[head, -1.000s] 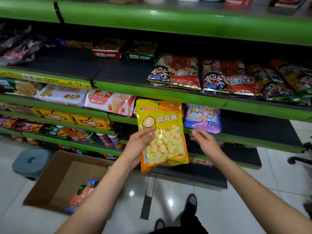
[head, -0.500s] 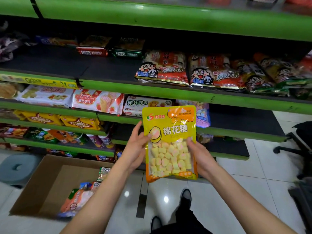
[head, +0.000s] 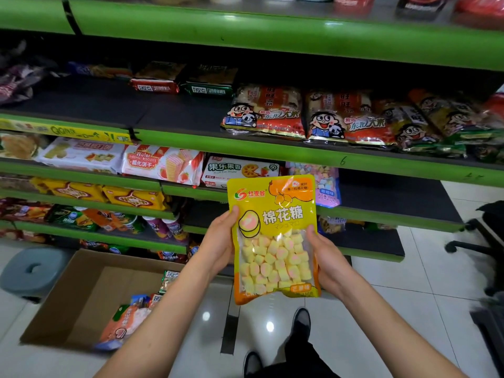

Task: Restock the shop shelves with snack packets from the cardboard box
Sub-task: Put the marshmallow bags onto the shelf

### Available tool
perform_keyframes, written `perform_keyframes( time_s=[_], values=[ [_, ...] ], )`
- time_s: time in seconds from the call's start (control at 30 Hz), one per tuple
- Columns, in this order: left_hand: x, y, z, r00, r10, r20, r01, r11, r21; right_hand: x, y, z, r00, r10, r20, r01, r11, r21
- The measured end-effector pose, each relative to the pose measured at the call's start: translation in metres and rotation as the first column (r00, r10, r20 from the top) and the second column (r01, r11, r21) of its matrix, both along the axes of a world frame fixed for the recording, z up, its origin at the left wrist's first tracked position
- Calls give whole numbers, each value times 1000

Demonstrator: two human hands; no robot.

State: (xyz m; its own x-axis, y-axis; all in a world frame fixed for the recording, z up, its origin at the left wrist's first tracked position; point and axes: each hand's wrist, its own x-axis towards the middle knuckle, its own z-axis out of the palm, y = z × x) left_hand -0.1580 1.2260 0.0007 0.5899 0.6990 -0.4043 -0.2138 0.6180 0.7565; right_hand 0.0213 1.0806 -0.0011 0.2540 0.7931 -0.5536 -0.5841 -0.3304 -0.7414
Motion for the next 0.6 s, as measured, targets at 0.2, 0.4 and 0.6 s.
perform_keyframes(
  time_s=[0.2, 0.4, 0.6],
  values=[
    [-9, -24, -4, 975, -216, -57, 215, 976, -28, 5, 4, 4, 998, -58, -36, 57, 998, -34],
    [-15, -35, -9, 929, -369, -12, 368, 928, -57, 15, -2, 8, 993, -28, -112, 29, 1000, 3],
    [-21, -35, -14, 961, -275, -22, 275, 961, -9, 7, -17, -4, 985, 109, -137, -111, 994, -4]
  ],
)
